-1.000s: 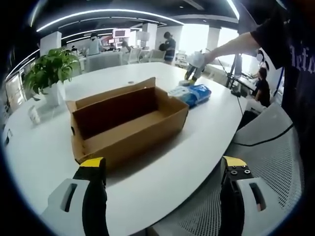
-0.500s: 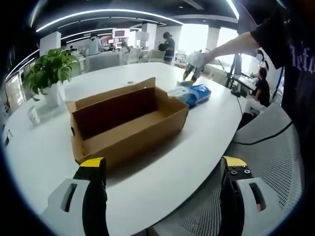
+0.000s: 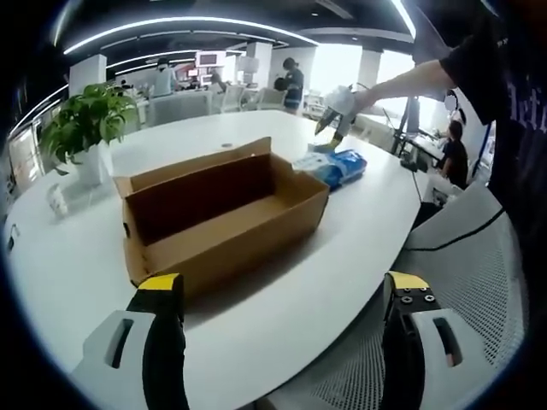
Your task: Operate the shoe box by opening the lid, removing the specified soft item, and placing it in the target area until the item is outside and the box remains undamaged.
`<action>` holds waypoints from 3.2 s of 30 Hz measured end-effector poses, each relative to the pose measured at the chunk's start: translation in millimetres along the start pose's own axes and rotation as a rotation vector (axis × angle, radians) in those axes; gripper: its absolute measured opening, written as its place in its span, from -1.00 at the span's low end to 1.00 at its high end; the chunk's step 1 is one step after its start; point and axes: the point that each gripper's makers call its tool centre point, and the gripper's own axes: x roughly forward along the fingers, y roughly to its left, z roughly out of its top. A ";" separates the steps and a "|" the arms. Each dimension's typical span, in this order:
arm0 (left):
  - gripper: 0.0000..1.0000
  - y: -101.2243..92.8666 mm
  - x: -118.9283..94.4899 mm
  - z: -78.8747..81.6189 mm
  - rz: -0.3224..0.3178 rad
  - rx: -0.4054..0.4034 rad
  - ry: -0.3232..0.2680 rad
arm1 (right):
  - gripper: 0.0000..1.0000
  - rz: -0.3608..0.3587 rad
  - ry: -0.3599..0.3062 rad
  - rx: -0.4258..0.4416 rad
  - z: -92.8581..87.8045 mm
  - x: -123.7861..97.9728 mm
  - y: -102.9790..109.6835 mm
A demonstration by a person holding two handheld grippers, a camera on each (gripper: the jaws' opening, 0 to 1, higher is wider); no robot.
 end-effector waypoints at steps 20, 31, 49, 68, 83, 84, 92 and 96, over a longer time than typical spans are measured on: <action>0.94 9.2 -5.2 10.5 0.020 -0.008 -0.045 | 0.47 0.000 -0.058 0.143 16.5 -28.4 11.4; 0.96 13.6 -6.7 19.6 0.017 -0.018 -0.071 | 0.64 -0.012 -0.110 0.226 25.8 -42.4 24.4; 0.95 22.5 -8.6 26.4 0.020 -0.018 -0.079 | 0.94 -0.015 -0.186 0.366 38.9 -57.9 57.9; 0.93 32.2 -4.8 41.8 0.017 0.008 -0.091 | 0.99 -0.057 -0.311 0.510 55.5 -81.5 87.4; 0.93 49.5 -3.1 63.4 0.007 0.001 -0.129 | 0.99 -0.145 -0.384 0.573 67.1 -109.0 108.6; 0.93 50.5 -2.9 64.5 0.002 0.011 -0.127 | 0.99 -0.150 -0.380 0.571 66.4 -109.8 110.9; 0.85 57.4 0.0 67.7 -0.019 0.038 -0.104 | 0.99 -0.184 -0.382 0.604 61.2 -116.4 126.2; 0.84 60.0 4.0 68.7 -0.025 0.058 -0.085 | 0.99 -0.190 -0.392 0.608 62.7 -122.1 133.4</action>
